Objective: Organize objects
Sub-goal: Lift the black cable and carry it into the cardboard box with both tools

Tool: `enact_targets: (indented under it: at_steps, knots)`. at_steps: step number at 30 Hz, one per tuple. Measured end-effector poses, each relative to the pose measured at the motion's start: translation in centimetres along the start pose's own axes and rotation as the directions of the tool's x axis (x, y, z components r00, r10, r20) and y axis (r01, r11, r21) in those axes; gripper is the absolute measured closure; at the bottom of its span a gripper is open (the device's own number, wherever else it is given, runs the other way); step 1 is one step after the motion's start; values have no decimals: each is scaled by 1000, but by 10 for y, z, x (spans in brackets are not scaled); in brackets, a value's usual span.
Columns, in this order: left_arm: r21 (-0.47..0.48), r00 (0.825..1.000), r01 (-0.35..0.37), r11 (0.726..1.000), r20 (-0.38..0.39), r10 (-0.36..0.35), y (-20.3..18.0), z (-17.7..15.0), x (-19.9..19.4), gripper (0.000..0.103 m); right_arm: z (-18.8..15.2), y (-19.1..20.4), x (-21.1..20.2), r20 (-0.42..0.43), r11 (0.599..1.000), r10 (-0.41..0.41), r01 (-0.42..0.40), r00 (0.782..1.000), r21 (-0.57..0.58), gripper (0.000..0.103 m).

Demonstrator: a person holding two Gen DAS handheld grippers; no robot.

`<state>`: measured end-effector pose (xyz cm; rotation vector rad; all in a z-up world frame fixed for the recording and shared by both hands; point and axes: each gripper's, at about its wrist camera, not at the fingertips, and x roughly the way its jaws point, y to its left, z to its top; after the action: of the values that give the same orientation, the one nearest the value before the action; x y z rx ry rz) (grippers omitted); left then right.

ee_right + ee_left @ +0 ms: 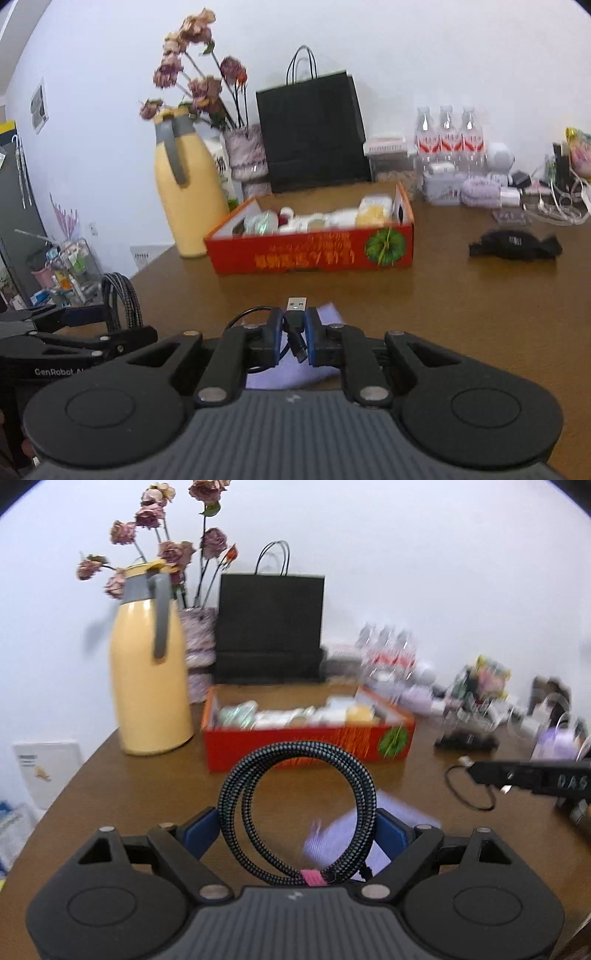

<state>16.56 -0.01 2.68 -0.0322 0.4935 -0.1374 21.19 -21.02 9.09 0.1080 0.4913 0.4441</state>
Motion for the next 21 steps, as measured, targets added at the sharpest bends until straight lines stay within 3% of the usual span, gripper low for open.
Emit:
enact_targets:
  at_steps: [2,5,8,10,13,16,18,21]
  knots:
    - [-7,998,53,999,28,-53,8,27,22,15,21,-6,15,24,1000,7,-6,1000,-21,90]
    - [23,998,61,998,30,-62,16,75,75,15,63,-20,56,57,998,-11,14,998,-62,90]
    - [79,998,66,995,-11,-65,17,122,149,15,109,-40,119,14,999,19,-18,1000,-39,90]
    - [88,994,76,993,-84,-69,21,148,208,15,133,-51,173,-45,999,4,-6,999,-45,90]
    - [58,964,78,995,-259,-61,35,171,300,15,156,-60,253,-127,993,-80,68,989,-97,90]
    - [46,940,13,999,-342,3,42,174,357,14,162,-68,308,-178,987,-130,110,976,-117,90]
    - [48,921,-8,999,-388,26,46,175,384,14,158,-73,343,-228,982,-168,142,959,-126,89]
    - [16,908,16,1000,-419,-7,55,170,393,14,152,-83,366,-267,985,-166,147,949,-91,88]
